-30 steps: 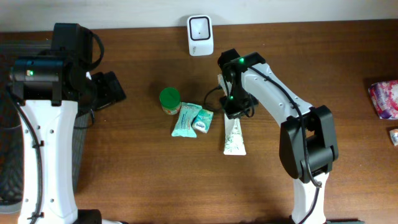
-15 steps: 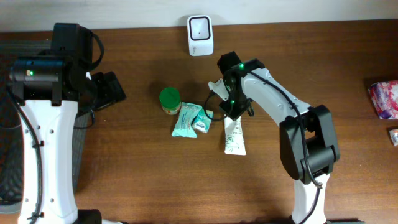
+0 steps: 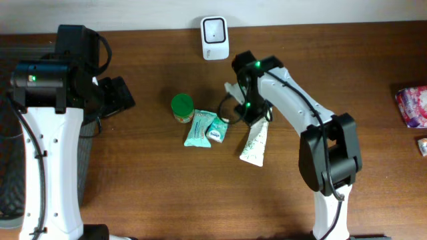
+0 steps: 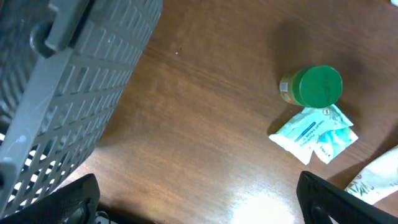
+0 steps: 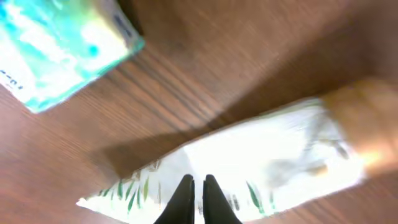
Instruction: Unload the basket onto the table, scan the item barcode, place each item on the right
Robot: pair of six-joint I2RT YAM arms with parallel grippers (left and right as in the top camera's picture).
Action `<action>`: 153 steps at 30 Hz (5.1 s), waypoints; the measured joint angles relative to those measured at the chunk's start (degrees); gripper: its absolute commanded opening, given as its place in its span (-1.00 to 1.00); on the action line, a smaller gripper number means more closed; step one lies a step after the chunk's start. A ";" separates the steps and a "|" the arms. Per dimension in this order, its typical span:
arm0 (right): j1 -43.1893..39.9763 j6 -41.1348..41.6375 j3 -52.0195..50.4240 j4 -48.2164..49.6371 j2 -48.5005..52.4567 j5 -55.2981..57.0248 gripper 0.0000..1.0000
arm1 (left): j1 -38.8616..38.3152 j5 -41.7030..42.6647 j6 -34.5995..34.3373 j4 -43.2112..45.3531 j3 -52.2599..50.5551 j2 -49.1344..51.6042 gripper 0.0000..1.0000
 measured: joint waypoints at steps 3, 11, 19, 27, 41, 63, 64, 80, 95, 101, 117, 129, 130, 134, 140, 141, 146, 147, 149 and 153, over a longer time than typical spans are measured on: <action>-0.04 0.20 4.46 -6.01 -0.02 2.80 -0.92 | 0.00 -0.02 0.00 0.09 0.00 0.00 0.98; -1.79 0.15 -1.95 -3.91 0.00 4.81 -0.92 | 0.00 0.00 0.00 0.02 0.00 0.00 0.98; -3.17 0.15 -5.01 0.76 0.00 4.81 -0.92 | 0.00 0.00 0.00 0.04 0.00 0.00 0.98; -3.17 0.22 -2.84 -5.42 0.00 4.81 -0.92 | 0.00 0.00 0.00 0.04 0.00 0.00 0.98; -3.19 0.22 -2.89 -2.05 -0.11 4.79 -0.92 | 0.00 0.00 0.00 0.04 0.00 0.00 0.98; -3.17 5.88 -10.78 7.96 -0.79 4.76 -0.92 | 0.00 0.00 0.00 0.04 0.00 0.00 0.98; -3.17 7.96 -10.75 7.96 -1.11 4.79 -0.92 | 0.00 0.00 0.00 0.04 0.00 0.00 0.98; -8.04 26.03 -22.16 17.53 -20.94 4.85 0.97 | 0.00 0.00 0.00 0.04 0.00 0.00 0.98; -24.55 26.84 -40.41 34.67 -20.52 -29.64 0.73 | 0.00 0.00 0.00 0.04 0.00 0.00 0.98; -24.55 34.32 -41.13 37.40 -17.09 -30.29 0.30 | 0.00 0.00 0.00 0.04 0.00 0.00 0.98; -24.17 38.27 -33.14 20.35 -14.47 -19.74 -0.92 | 0.00 0.00 0.00 0.02 0.00 0.00 0.98; -6.95 57.96 -29.49 13.16 -15.10 20.31 -0.33 | 0.00 0.00 0.00 0.04 0.00 0.00 0.98; -5.77 58.27 -29.38 13.73 -14.60 20.72 -0.10 | 0.00 0.00 0.00 0.04 0.00 0.00 0.98; -1.25 58.51 -29.27 13.27 -12.31 21.44 0.16 | 0.00 0.00 0.00 0.04 0.00 0.00 0.98; -4.72 58.01 -17.11 1.38 -11.72 19.52 0.44 | 0.00 0.00 0.00 0.09 0.00 0.00 0.98; -6.32 57.11 -15.08 0.76 -11.69 18.29 0.52 | 0.00 0.00 0.00 0.04 0.00 0.00 0.98; -19.28 41.92 -11.17 0.81 -11.67 -0.48 0.54 | 0.00 -0.02 0.00 0.02 0.00 0.00 0.98; -21.16 38.25 -11.17 -0.31 -11.67 -3.67 0.55 | 0.00 0.00 0.00 0.02 0.00 0.00 0.98; -22.95 32.37 -11.17 -3.80 -11.67 -7.04 0.55 | 0.00 0.00 0.00 0.02 0.00 0.00 0.98; -21.38 28.52 -11.17 -5.38 -11.67 -8.61 0.55 | 0.00 0.00 0.00 0.04 0.00 0.00 0.98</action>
